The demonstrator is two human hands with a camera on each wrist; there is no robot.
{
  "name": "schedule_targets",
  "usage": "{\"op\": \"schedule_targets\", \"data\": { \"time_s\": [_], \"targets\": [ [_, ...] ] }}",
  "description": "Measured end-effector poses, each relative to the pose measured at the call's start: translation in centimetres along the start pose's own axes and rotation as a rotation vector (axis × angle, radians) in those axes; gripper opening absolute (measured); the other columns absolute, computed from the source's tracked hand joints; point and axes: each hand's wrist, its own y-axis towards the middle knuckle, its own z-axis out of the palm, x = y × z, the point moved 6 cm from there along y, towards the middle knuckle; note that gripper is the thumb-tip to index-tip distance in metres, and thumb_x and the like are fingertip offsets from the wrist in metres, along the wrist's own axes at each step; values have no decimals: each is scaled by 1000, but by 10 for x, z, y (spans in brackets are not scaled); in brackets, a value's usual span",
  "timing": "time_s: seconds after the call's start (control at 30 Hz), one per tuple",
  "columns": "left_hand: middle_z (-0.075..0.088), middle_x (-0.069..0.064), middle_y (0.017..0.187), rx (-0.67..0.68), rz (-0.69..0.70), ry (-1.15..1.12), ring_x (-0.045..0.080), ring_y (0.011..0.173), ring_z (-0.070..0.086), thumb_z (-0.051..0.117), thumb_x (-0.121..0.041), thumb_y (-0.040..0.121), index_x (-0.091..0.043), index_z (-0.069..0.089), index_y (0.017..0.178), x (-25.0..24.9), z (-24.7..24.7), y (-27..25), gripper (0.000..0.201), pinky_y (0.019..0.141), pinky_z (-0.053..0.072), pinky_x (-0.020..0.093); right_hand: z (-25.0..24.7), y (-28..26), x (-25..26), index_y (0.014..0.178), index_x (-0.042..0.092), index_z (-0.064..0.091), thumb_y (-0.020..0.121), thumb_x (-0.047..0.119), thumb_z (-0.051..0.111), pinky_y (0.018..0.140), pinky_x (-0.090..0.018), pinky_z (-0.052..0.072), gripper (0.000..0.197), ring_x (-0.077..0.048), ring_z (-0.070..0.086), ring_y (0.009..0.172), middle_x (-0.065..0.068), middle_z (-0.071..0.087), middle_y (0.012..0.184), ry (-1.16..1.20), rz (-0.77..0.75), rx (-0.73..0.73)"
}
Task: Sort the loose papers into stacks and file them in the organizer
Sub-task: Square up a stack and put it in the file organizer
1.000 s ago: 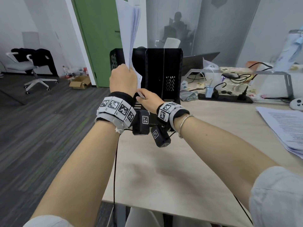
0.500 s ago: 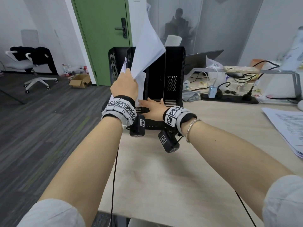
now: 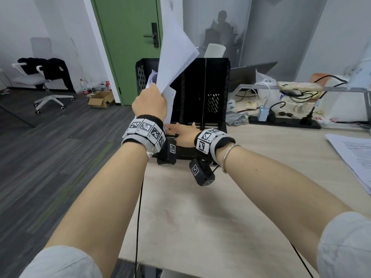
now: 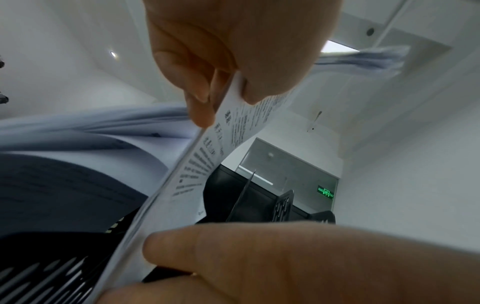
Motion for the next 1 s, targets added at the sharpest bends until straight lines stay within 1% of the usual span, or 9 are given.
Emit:
{"op": "schedule_targets", "data": {
  "time_s": [0.13,0.23,0.33,0.43,0.57,0.6,0.7,0.87,1.0],
  "targets": [
    [62,16,106,43,32,43,37,96,60,38,-13,95,-4,53,109,-1,13,-4,23,68,37,36,0,-8,-10,146,21,31,95,23,48,115,-55,-7,54,-18,16,145,6,42,147,-7,-8,46],
    [60,16,109,77,59,51,37,99,60,39,-14,94,-4,54,109,0,26,-7,23,73,41,37,-14,-16,-18,142,15,39,89,6,55,117,-35,19,57,-16,34,138,0,46,144,128,-77,-30],
    [58,16,113,106,57,48,39,101,59,41,-14,94,-3,56,110,-3,34,-13,24,76,45,40,-42,-32,-21,121,8,61,73,-15,44,106,-17,36,56,-13,51,121,-4,60,126,238,-172,-202],
    [53,15,119,147,53,75,40,103,58,42,-15,95,-3,54,115,-6,38,-16,26,78,44,42,-76,-55,-26,106,9,66,70,-18,38,83,3,36,53,-7,51,111,5,60,112,365,-185,-414],
    [47,15,124,185,54,115,41,103,57,43,-9,95,0,51,116,-6,42,-18,24,77,41,42,-101,-72,-29,109,27,60,72,-11,43,95,-33,49,55,-12,58,113,4,62,118,532,-209,-601],
    [47,15,125,194,48,118,41,104,57,44,-7,94,1,51,116,-6,42,-19,25,79,42,43,-104,-74,-28,112,30,59,73,-7,45,95,-36,50,55,-11,60,111,1,61,121,549,-220,-629],
    [46,16,126,212,37,125,41,104,57,44,-5,93,2,50,117,-7,42,-21,26,79,42,43,-112,-78,-23,119,30,59,76,1,49,95,-36,51,53,-14,66,102,-1,61,122,628,-256,-731],
    [45,15,127,228,38,109,41,104,57,41,-3,93,2,50,118,-4,44,-23,27,79,42,42,-122,-74,-26,119,13,65,85,6,53,95,-30,50,37,-14,65,97,3,66,110,533,-122,-824],
    [45,14,125,197,64,51,40,101,57,44,-28,97,-2,46,119,-1,42,-21,35,72,37,40,-122,-63,-17,123,10,61,85,2,51,84,-31,56,39,-12,68,91,13,62,90,615,-100,-747]
  ]
}}
